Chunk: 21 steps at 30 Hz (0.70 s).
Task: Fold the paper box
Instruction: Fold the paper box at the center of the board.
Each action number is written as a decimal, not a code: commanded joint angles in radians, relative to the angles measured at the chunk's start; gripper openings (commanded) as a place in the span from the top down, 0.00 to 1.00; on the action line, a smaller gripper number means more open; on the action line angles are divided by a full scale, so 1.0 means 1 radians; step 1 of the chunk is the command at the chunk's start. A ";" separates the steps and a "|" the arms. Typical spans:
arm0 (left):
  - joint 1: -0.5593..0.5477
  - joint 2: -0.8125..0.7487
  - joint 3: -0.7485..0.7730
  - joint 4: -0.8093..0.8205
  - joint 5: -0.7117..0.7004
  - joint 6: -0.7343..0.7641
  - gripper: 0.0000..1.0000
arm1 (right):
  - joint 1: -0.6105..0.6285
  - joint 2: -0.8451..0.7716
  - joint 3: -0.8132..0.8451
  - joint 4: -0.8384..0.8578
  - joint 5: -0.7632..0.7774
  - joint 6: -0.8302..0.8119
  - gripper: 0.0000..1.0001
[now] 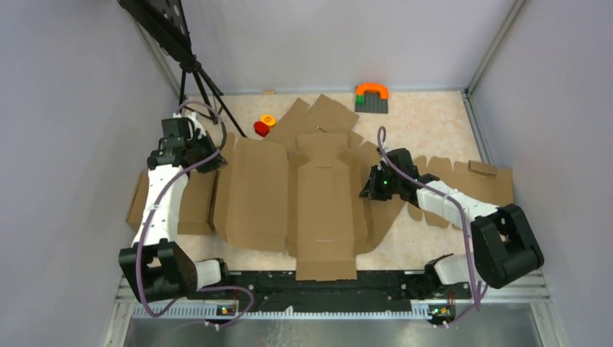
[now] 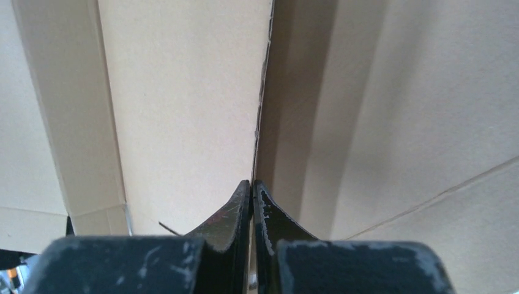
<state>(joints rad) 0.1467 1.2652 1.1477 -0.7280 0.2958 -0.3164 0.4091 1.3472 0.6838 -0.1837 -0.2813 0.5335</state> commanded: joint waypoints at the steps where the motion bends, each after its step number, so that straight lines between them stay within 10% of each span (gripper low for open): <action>1: 0.035 0.003 -0.047 0.015 -0.051 -0.009 1.00 | 0.055 0.027 0.081 -0.001 0.025 0.007 1.00; 21: 0.088 0.067 -0.206 0.257 -0.174 0.153 0.94 | 0.243 0.126 0.212 0.048 0.016 0.114 1.00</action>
<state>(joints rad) 0.2314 1.3052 0.9421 -0.5415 0.1623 -0.1776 0.6258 1.4525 0.8429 -0.1936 -0.2226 0.6205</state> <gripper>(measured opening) 0.012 0.007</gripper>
